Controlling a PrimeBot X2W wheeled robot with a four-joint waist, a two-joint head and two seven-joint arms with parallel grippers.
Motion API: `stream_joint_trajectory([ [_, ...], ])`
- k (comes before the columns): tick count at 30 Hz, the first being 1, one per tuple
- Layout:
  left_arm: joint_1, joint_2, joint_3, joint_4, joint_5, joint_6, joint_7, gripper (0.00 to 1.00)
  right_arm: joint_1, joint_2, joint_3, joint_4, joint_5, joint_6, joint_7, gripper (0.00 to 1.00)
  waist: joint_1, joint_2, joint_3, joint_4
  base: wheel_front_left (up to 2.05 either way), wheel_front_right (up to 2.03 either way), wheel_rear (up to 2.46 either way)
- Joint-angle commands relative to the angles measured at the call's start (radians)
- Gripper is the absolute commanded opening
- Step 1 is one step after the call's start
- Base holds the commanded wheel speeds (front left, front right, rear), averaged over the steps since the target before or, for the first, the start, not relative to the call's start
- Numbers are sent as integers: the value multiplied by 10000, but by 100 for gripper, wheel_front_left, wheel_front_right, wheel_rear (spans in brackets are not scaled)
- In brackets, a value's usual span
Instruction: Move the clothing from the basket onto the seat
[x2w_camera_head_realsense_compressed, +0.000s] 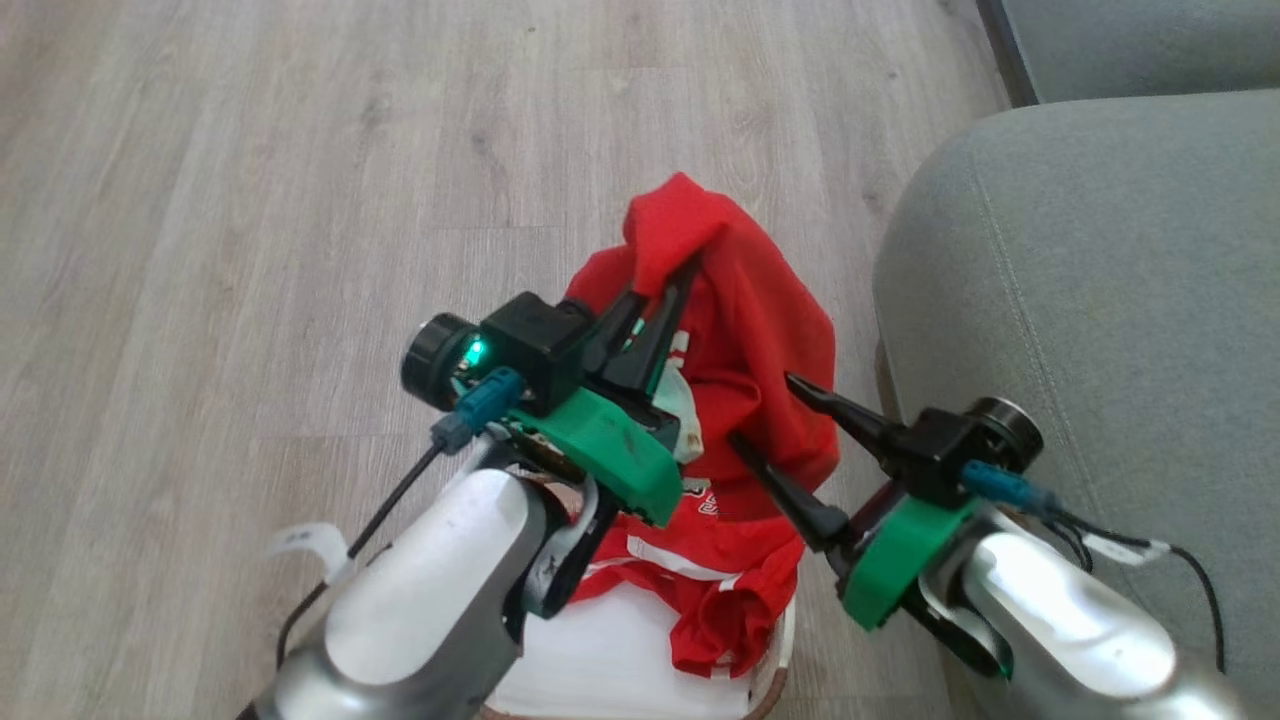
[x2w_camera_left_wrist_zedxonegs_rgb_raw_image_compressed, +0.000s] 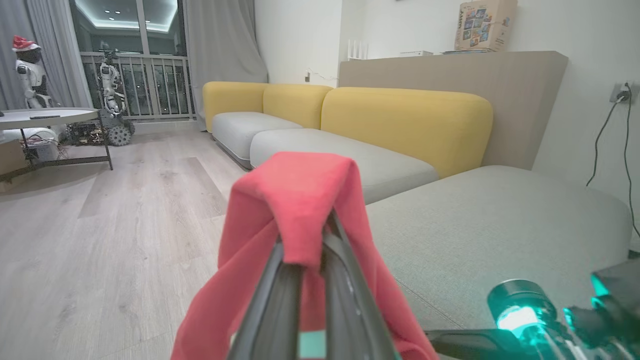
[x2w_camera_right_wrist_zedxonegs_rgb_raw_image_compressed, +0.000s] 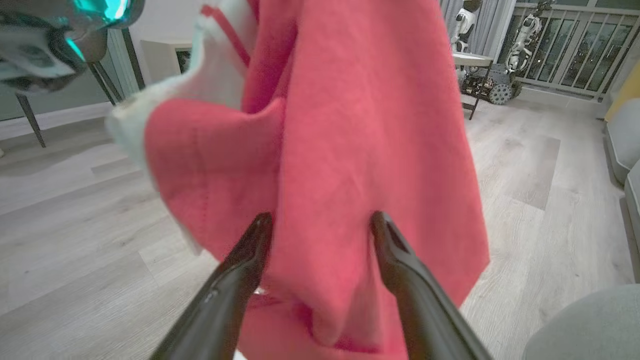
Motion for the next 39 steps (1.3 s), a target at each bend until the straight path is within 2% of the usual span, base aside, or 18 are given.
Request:
stream_joint_trajectory([
  [1, -660, -41, 288, -437, -49, -56, 41, 0, -569, 182, 75, 143, 83, -2, -65, 100, 1, -1, -22, 84, 0, 0, 0],
  [7, -635, -209, 16, -484, -126, -149, 122, 0, -1168, 696, -39, 1153, -4, -2, -65, 100, 1, -1, -49, 354, 0, 0, 0],
  [13, -599, -323, -176, -506, -229, -230, 173, 0, -1325, 908, -18, 1623, 18, -2, -65, 100, 1, -1, -82, 608, 0, 0, 0],
  [14, -587, -345, -221, -506, -257, -239, 182, 0, -1348, 949, -51, 1715, 35, -2, -65, 91, 1, -1, -83, 675, 0, 0, 0],
  [15, -578, -350, -238, -499, -267, -240, 184, 0, -1353, 963, -73, 1745, 44, -2, -65, 75, 1, -1, -83, 703, 0, 0, 0],
  [16, -565, -352, -248, -487, -280, -234, 190, 0, -1356, 976, -91, 1767, 54, -2, -65, 49, 1, -1, -82, 723, 0, 0, 0],
  [17, -553, -347, -255, -474, -289, -227, 196, 0, -1357, 983, -108, 1779, 61, -2, -65, 35, 1, -1, -79, 740, 0, 0, 0],
  [18, -546, -336, -258, -463, -294, -219, 200, 0, -1361, 988, -122, 1771, 67, -2, -65, 10, 1, -1, -72, 753, 0, 0, 0],
  [19, -541, -325, -255, -455, -299, -209, 200, 0, -1365, 986, -143, 1734, 73, -2, -65, 0, 1, -1, -63, 761, 0, 0, 0],
  [28, -450, -205, -91, -325, -395, -42, 104, 0, -1125, 782, -721, 1226, 130, -2, -65, 0, 1, -1, 74, 664, 0, 0, 0],
  [39, -88, -137, -63, 144, -600, 19, -121, 0, -116, 499, -2205, 39, 57, -2, -65, 0, 1, -1, 142, 308, 0, 0, 0],
])
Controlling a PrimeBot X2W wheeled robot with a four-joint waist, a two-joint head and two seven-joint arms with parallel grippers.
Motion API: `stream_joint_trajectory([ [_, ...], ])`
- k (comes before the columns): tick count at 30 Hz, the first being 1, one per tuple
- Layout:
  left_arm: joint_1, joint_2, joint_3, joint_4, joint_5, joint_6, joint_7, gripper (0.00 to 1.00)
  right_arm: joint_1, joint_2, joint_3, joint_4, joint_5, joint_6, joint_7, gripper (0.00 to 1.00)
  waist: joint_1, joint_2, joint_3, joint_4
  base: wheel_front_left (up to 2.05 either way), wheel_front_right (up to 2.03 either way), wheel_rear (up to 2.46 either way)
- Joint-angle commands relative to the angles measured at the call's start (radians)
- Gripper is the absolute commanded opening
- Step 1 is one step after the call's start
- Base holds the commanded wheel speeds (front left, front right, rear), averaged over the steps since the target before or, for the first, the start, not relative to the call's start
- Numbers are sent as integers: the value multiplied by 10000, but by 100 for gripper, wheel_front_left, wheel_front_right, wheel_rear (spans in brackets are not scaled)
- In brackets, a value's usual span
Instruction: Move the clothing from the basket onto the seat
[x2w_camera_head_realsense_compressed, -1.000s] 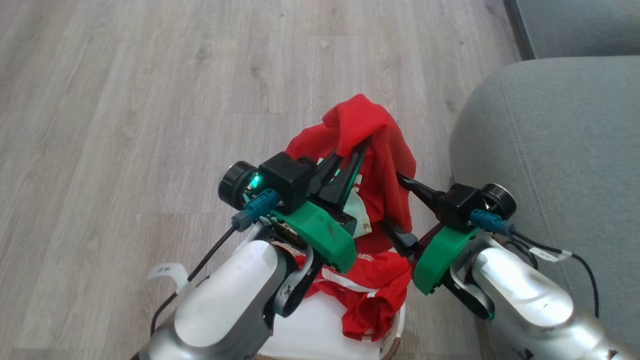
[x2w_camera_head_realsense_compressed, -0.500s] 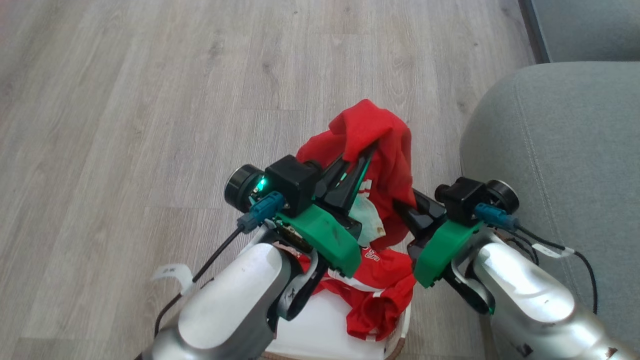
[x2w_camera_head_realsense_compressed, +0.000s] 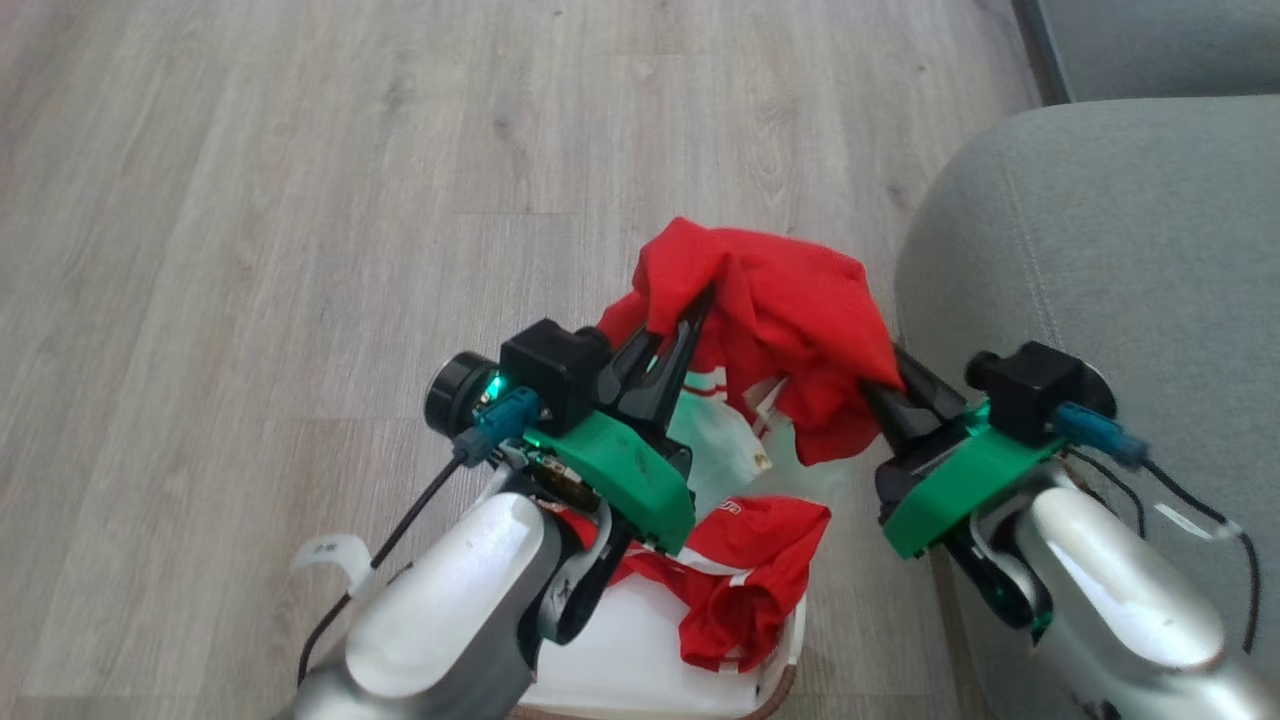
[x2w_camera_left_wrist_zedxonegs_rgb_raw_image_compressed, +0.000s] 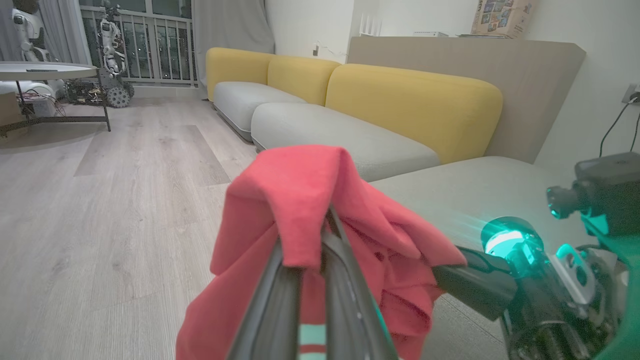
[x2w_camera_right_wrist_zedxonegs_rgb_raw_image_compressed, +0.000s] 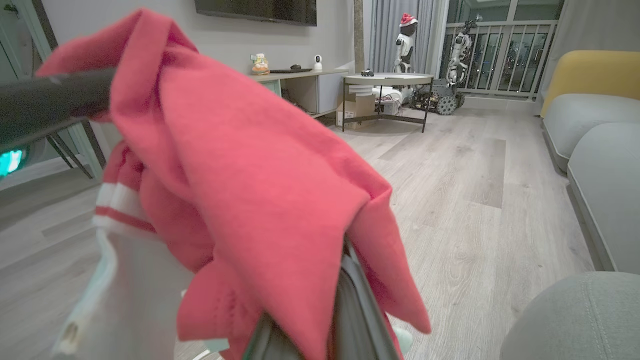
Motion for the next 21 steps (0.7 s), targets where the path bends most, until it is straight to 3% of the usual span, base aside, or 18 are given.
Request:
stream_joint_trajectory([
  [1, -327, 60, 307, -247, -65, -21, -126, 1, -70, -85, -180, -505, -48, -2, -65, 0, 0, 0, -14, -86, 0, 0, 0],
  [2, -314, 34, 281, -210, -74, -29, -153, 15, 12, -98, -337, -642, -79, -2, -65, 0, 0, 0, -17, -140, 0, 0, 0],
  [3, -302, 9, 253, -176, -84, -41, -180, 45, 87, -117, -503, -778, -116, -2, -65, 0, 0, 0, -17, -194, 0, 0, 0],
  [4, -285, -10, 220, -132, -97, -61, -199, 84, 156, -140, -664, -906, -158, -2, -65, 0, 0, 0, -27, -258, 0, 0, 0],
  [5, -272, -30, 180, -87, -107, -85, -211, 100, 230, -167, -824, -1023, -183, -2, -65, 0, 0, 0, -32, -312, 0, 0, 0],
  [21, -340, -186, -127, 534, -35, -132, -546, 100, 940, -948, -2668, -2561, -298, -2, -65, 0, 0, 0, 110, -1721, 0, 0, 0],
])
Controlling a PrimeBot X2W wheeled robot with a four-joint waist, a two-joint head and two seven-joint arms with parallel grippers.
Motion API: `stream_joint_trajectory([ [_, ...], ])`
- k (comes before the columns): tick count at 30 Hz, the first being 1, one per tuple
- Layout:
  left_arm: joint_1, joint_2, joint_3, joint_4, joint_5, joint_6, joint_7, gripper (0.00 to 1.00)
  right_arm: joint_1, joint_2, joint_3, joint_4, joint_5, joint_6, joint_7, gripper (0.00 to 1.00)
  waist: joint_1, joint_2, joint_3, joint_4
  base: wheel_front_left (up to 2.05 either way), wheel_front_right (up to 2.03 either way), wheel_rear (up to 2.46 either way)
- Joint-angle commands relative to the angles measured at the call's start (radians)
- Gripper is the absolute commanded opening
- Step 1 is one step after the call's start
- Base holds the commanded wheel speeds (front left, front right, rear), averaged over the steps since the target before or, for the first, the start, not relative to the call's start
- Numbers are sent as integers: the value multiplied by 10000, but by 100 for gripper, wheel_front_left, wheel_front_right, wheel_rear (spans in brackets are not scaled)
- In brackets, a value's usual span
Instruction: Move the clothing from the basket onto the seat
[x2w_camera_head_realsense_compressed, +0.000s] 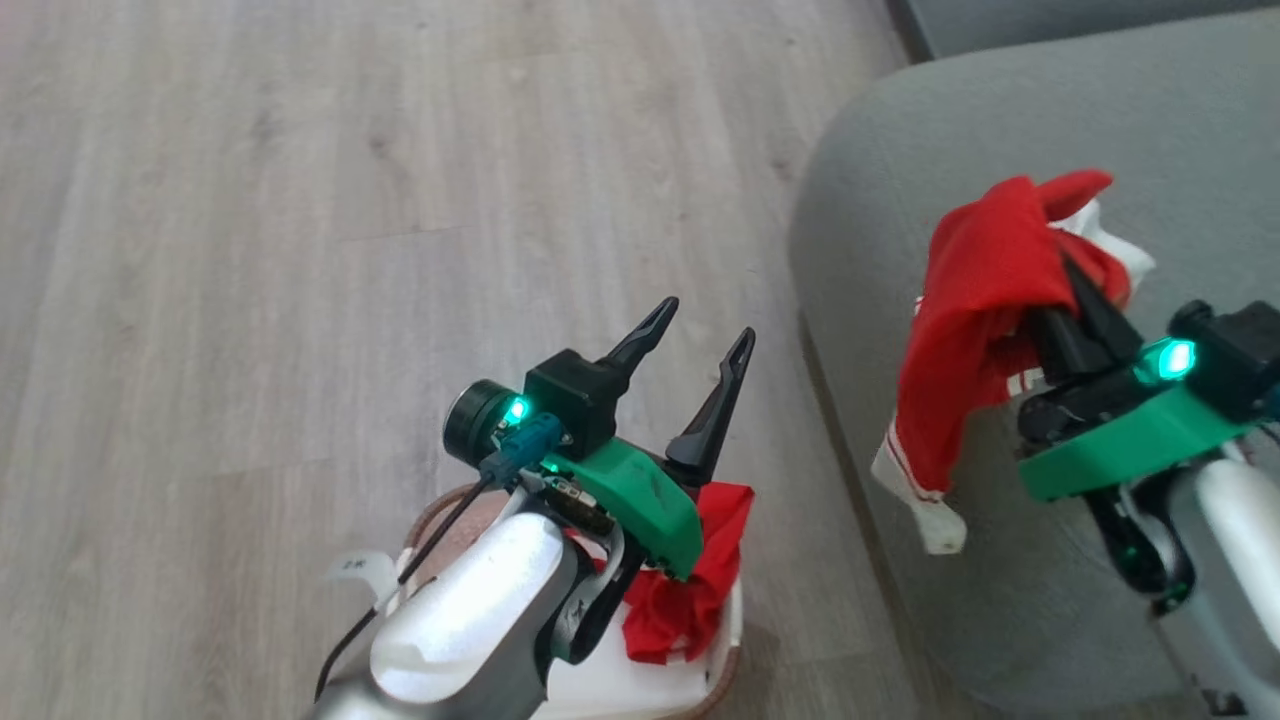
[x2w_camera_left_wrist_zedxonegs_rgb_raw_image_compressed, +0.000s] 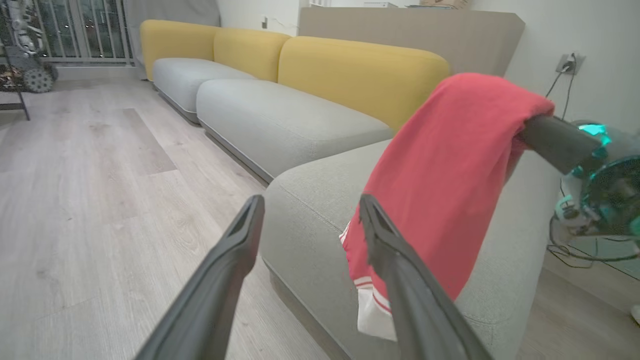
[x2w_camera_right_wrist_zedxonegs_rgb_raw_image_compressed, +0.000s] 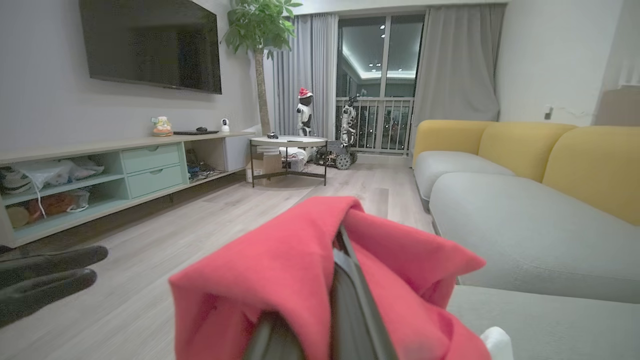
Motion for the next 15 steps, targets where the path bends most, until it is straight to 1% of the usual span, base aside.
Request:
stream_joint_trajectory([
  [1, -441, 16, 277, -250, 80, -37, -131, 100, 72, -249, -60, -491, -12, -2, -65, 0, 0, 0, 76, -343, 0, 0, 0],
  [9, -666, 63, 200, 101, 229, -42, -304, 100, 460, -418, -391, -1165, 374, -2, -65, 0, 0, 0, 248, -1347, 0, 0, 0],
  [15, -805, 21, 214, 318, 210, -42, -438, 100, 758, -358, -682, -1487, 728, -2, -65, 0, 0, 0, 356, -1966, 0, 0, 0],
])
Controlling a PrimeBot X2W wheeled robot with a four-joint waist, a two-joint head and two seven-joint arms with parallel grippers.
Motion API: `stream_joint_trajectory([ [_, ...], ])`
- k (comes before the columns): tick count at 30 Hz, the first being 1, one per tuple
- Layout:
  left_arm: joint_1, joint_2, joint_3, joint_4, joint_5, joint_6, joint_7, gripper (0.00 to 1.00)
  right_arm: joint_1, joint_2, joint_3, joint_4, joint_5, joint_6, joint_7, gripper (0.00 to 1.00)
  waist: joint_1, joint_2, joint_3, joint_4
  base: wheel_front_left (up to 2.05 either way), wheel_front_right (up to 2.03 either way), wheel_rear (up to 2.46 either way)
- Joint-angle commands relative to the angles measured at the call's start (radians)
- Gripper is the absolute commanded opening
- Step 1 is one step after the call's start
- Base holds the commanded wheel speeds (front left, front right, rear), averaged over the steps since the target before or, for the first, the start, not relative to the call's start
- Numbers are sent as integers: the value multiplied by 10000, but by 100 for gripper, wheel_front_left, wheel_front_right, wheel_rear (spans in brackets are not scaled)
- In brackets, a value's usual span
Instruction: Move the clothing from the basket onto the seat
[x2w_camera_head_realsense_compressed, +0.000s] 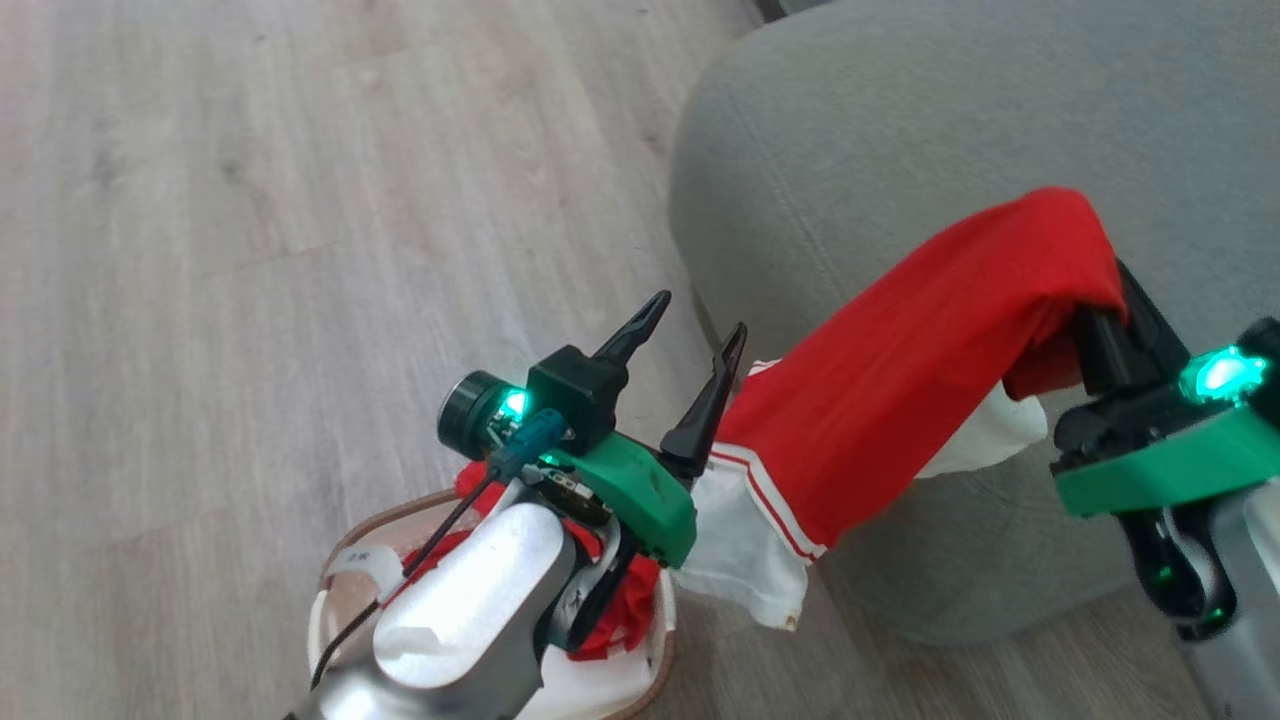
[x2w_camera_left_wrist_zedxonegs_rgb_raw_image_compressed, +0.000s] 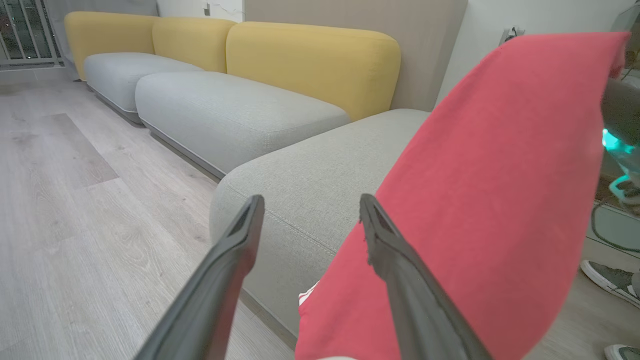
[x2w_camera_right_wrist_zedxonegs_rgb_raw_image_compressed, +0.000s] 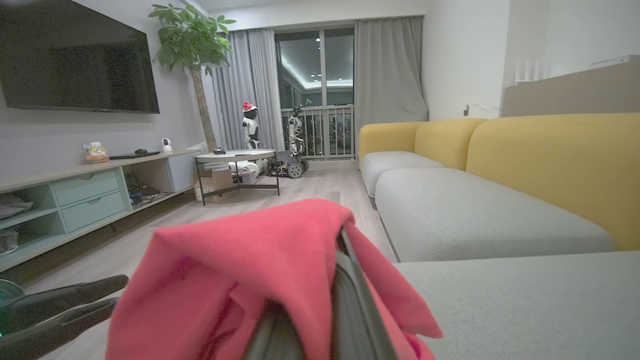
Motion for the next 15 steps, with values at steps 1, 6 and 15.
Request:
stream_joint_trajectory([
  [1, -579, 16, 365, -235, 10, -39, -114, 100, 102, -158, -27, -399, 107, -2, -65, 0, 0, -1, 73, -258, 0, 0, 0],
  [6, -646, 14, 368, -71, -4, -37, -207, 100, 336, -152, -150, -572, 171, -2, -65, 0, 0, -1, 84, -690, 0, 0, 0],
  [15, -714, 6, 318, 149, 26, -10, -372, 100, 436, -152, -194, -927, 192, -2, -65, 0, 0, -1, 175, -1384, 0, 0, 0],
])
